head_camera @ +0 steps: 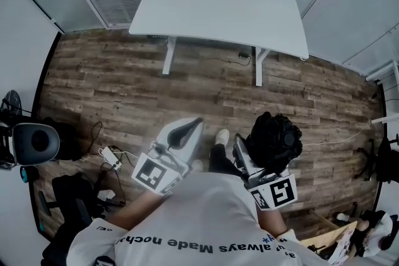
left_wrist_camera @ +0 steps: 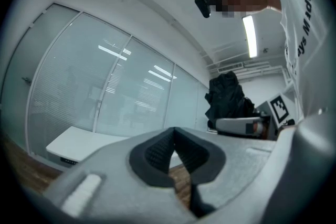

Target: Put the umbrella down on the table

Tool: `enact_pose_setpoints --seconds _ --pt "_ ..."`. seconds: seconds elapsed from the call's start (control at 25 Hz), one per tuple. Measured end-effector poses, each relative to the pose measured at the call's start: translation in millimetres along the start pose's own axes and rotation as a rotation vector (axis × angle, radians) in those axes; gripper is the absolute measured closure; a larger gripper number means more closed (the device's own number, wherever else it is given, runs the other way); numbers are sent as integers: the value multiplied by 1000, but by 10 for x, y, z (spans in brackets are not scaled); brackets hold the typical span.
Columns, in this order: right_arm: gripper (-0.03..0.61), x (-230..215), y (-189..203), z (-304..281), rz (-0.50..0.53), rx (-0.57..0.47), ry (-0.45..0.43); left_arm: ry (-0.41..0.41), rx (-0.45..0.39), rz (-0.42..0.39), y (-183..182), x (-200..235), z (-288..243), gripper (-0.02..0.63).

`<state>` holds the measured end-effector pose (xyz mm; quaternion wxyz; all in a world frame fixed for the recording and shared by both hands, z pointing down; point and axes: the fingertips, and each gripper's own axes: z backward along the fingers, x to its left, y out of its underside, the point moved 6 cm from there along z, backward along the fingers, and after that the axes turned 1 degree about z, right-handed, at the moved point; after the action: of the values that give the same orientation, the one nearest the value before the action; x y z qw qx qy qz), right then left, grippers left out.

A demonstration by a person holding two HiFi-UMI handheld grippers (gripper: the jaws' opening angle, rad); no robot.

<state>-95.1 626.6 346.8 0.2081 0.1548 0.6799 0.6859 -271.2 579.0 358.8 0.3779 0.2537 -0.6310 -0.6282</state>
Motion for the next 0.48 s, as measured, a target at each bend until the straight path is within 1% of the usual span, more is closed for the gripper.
enact_pose_setpoints --seconds 0.2,0.48 --pt "341 -509 -33 -221 1 -13 8 15 1 -12 -10 163 -558 611" --pt "341 -1445 -143 -519 -10 -16 14 23 8 -25 -64 334 -1532 611"
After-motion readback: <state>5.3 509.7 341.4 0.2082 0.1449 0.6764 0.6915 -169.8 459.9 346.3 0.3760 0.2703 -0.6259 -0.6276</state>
